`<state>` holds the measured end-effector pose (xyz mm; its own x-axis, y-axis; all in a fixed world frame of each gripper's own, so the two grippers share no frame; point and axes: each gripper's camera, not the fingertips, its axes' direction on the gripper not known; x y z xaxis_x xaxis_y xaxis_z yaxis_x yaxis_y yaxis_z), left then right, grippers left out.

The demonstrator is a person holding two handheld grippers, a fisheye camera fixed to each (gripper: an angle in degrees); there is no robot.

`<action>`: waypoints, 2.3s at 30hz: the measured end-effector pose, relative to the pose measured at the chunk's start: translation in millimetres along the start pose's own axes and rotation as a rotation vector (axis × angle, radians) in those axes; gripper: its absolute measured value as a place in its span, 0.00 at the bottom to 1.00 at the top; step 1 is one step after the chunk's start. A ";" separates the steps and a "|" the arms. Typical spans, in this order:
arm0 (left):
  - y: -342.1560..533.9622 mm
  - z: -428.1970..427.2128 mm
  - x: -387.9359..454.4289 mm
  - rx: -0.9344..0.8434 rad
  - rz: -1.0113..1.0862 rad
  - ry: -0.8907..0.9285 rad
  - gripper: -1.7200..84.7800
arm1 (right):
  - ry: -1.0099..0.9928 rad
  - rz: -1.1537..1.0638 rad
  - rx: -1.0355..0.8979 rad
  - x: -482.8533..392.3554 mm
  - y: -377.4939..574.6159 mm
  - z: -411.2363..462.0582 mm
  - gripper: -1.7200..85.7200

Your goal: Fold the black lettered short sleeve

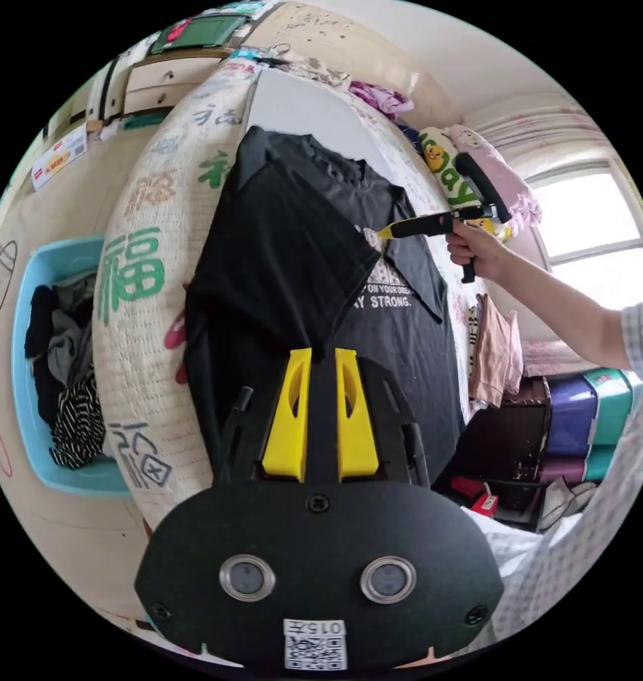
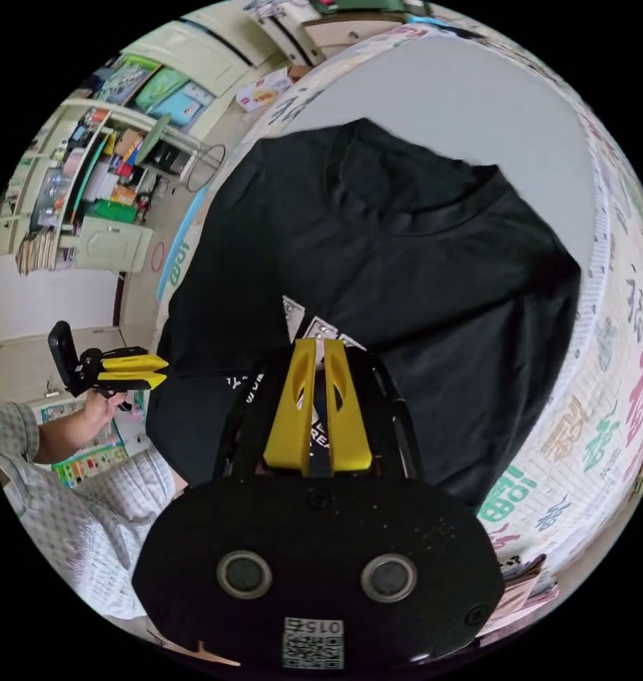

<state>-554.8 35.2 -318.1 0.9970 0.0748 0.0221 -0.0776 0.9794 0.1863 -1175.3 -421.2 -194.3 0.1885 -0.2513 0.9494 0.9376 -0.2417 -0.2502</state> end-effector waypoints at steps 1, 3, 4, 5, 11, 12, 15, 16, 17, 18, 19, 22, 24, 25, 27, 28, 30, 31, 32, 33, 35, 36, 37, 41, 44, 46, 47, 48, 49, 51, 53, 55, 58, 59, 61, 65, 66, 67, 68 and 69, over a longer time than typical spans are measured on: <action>-20.1 -13.2 -5.7 0.008 0.012 -0.025 0.10 | 0.002 0.021 0.035 6.6 1.4 -2.3 0.06; -62.7 -25.9 -16.6 0.010 0.033 -0.057 0.11 | 0.081 0.107 0.143 32.0 -0.5 -6.8 0.10; -94.9 -31.8 -23.2 0.029 0.039 -0.088 0.14 | 0.104 0.123 0.162 37.1 -3.0 -6.4 0.10; -110.8 -34.6 -25.7 0.051 0.040 -0.110 0.14 | 0.143 0.149 0.193 45.5 -9.6 -3.2 0.12; -246.3 -18.3 -26.2 0.096 0.065 -0.153 0.17 | 0.172 0.340 0.204 77.9 -57.3 60.7 0.17; -261.7 -5.2 -28.2 0.055 0.031 -0.144 0.17 | 0.170 0.354 0.190 78.2 -65.5 78.7 0.18; -281.1 21.1 -28.9 -0.060 -0.010 -0.154 0.16 | 0.191 0.351 0.151 68.9 -81.4 125.1 0.17; -282.0 23.0 -25.4 -0.063 0.004 -0.175 0.14 | 0.192 0.350 0.137 67.1 -84.0 135.1 0.17; -282.0 23.1 -23.6 -0.064 0.011 -0.188 0.13 | 0.192 0.354 0.103 64.5 -88.5 156.5 0.16; -281.4 22.7 -20.4 -0.071 0.022 -0.218 0.11 | 0.189 0.364 0.063 62.1 -91.4 179.2 0.14; -279.9 21.9 -18.4 -0.078 0.025 -0.242 0.09 | 0.207 0.369 0.085 58.3 -90.6 185.9 0.13; -275.4 16.6 -17.4 -0.085 0.020 -0.233 0.04 | 0.222 0.352 0.105 41.0 -87.0 224.9 0.06; -273.2 8.6 -17.6 -0.075 -0.002 -0.214 0.03 | 0.225 0.341 0.129 30.3 -83.1 248.0 0.04; -271.7 2.1 -16.0 -0.068 -0.008 -0.214 0.02 | 0.233 0.341 0.138 27.9 -81.5 251.9 0.04; -268.8 -8.3 -9.9 -0.059 0.006 -0.235 0.02 | 0.236 0.344 0.189 20.6 -73.8 261.6 0.03; -266.5 -16.3 -4.4 -0.048 0.019 -0.257 0.02 | 0.226 0.347 0.201 19.5 -71.8 263.2 0.03; -262.7 -31.2 3.3 -0.013 0.027 -0.291 0.01 | 0.205 0.360 0.232 14.5 -64.8 269.8 0.03; -259.6 -44.0 6.6 0.029 0.015 -0.316 0.01 | 0.207 0.363 0.240 12.6 -62.9 271.0 0.03; -258.1 -50.7 7.6 0.050 0.012 -0.318 0.01 | 0.212 0.360 0.253 8.8 -59.6 273.5 0.03; -255.7 -62.6 7.5 0.081 0.002 -0.287 0.01 | 0.204 0.352 0.271 5.2 -56.2 275.8 0.02; -250.3 -76.4 6.5 0.116 -0.022 -0.234 0.01 | 0.190 0.346 0.303 0.4 -50.1 281.2 0.02; -244.8 -82.8 9.0 0.139 -0.013 -0.238 0.01 | 0.196 0.339 0.309 -2.5 -47.2 288.4 0.02; -239.3 -85.5 11.7 0.147 0.005 -0.245 0.01 | 0.198 0.334 0.308 -3.6 -46.3 293.3 0.02; -221.1 -85.1 11.8 0.146 -0.007 -0.218 0.01 | 0.156 0.336 0.324 -10.9 -37.9 338.0 0.02; -193.8 -93.5 17.0 0.204 0.007 -0.174 0.01 | 0.107 0.296 0.375 -28.1 -18.6 362.1 0.02; -153.2 -107.0 24.7 0.260 0.050 -0.131 0.01 | 0.065 0.246 0.425 -43.3 10.7 370.5 0.02; -140.0 -111.3 26.5 0.273 0.061 -0.118 0.01 | 0.038 0.203 0.457 -55.1 37.9 374.9 0.02; -110.4 -120.0 30.0 0.294 0.088 -0.098 0.01 | 0.009 0.161 0.481 -67.1 70.6 381.0 0.02; -77.9 -126.3 32.5 0.288 0.121 -0.078 0.01 | -0.009 0.139 0.486 -73.1 88.3 385.7 0.02; -25.6 -129.6 32.7 0.219 0.172 -0.054 0.01 | -0.098 0.094 0.442 -92.1 164.6 420.8 0.03; 31.7 -126.0 24.8 0.130 0.144 -0.040 0.01 | -0.166 0.099 0.349 -105.3 221.4 463.9 0.03; 107.9 -112.8 6.8 0.021 0.029 0.017 0.01 | -0.192 0.130 0.262 -120.5 270.9 514.6 0.03; 190.7 -88.5 -16.1 -0.068 -0.154 0.034 0.01 | -0.215 0.192 0.140 -137.8 325.2 599.8 0.03; 204.1 -83.5 -20.0 -0.082 -0.183 0.025 0.01 | -0.214 0.219 0.092 -141.4 337.4 631.8 0.03; 245.6 -65.4 -36.7 -0.118 -0.303 0.011 0.01 | -0.201 0.261 0.042 -144.5 348.4 672.0 0.03; 268.8 -48.7 -54.5 -0.079 -0.446 0.068 0.02 | -0.254 0.372 0.065 -138.4 350.6 712.4 0.03; 264.9 -44.2 -54.8 -0.053 -0.447 0.059 0.03 | -0.257 0.389 0.083 -138.4 347.9 715.0 0.03; 256.4 -39.3 -52.8 -0.024 -0.418 0.033 0.04 | -0.258 0.391 0.088 -139.0 346.0 715.6 0.03; 250.7 -36.1 -51.6 -0.010 -0.396 0.023 0.06 | -0.255 0.395 0.093 -141.2 341.3 715.5 0.03; 237.0 -28.2 -50.2 0.007 -0.346 0.012 0.08 | -0.250 0.388 0.101 -144.4 336.2 712.8 0.03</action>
<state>-623.0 268.8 -302.8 0.9643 -0.2592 -0.0548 0.2649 0.9458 0.1878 -679.0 201.9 -280.1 0.5839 -0.0686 0.8089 0.8051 -0.0787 -0.5878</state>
